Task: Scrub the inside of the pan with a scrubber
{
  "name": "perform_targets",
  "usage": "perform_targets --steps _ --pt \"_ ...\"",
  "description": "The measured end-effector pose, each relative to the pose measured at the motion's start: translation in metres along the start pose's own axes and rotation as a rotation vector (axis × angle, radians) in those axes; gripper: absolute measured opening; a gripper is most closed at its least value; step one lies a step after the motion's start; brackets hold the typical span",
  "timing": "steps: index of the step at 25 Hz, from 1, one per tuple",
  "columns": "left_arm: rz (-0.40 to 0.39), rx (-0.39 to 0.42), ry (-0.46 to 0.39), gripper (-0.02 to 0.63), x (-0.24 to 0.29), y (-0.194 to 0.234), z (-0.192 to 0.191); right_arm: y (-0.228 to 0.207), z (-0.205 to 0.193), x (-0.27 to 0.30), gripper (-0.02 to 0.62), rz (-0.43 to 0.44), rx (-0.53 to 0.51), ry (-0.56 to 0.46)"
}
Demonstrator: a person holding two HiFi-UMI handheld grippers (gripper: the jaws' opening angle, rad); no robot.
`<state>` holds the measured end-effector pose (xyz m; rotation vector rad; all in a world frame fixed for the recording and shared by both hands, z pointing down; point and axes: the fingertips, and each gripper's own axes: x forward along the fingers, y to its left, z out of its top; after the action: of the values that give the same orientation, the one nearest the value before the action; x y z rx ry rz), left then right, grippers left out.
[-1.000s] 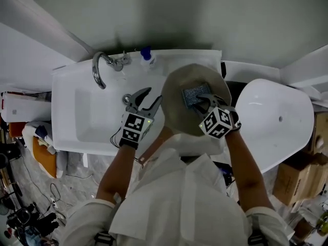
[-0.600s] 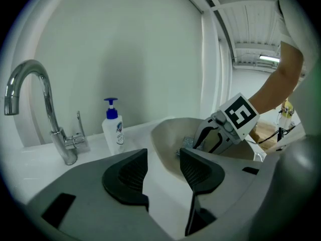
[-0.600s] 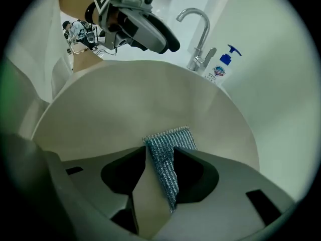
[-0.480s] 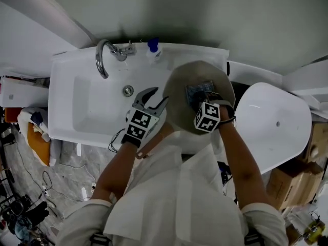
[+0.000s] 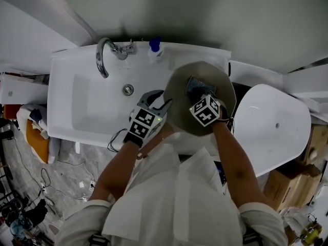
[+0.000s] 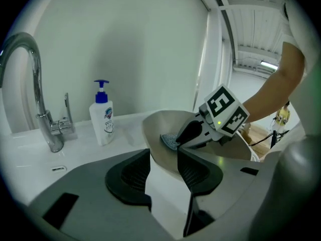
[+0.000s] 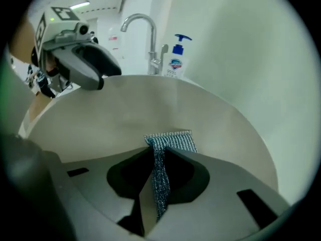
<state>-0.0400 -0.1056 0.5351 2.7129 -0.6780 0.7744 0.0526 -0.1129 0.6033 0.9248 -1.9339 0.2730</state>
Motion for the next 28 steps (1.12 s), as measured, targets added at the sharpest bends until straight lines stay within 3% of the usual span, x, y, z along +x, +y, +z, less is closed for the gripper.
perform_targets --steps 4,8,14,18,24,28 --pt "-0.005 0.003 0.000 0.173 0.001 0.000 0.000 -0.013 0.012 0.000 0.048 -0.053 0.127 -0.051" --pt "-0.011 0.003 0.002 0.172 0.001 0.001 0.001 -0.028 0.030 -0.005 0.043 -0.075 0.345 -0.154" --pt "-0.021 -0.006 0.002 0.166 0.002 0.002 -0.002 -0.032 0.062 0.000 0.043 -0.002 0.582 -0.290" --pt "-0.024 -0.014 -0.001 0.163 0.001 0.003 -0.002 -0.018 0.086 -0.001 0.043 0.085 0.620 -0.338" --pt "-0.022 -0.028 -0.019 0.161 -0.002 0.003 -0.004 0.013 0.094 -0.005 0.043 0.234 0.606 -0.329" --pt "-0.004 -0.011 -0.017 0.161 -0.001 0.002 -0.004 0.000 0.091 0.001 0.044 0.189 0.618 -0.322"
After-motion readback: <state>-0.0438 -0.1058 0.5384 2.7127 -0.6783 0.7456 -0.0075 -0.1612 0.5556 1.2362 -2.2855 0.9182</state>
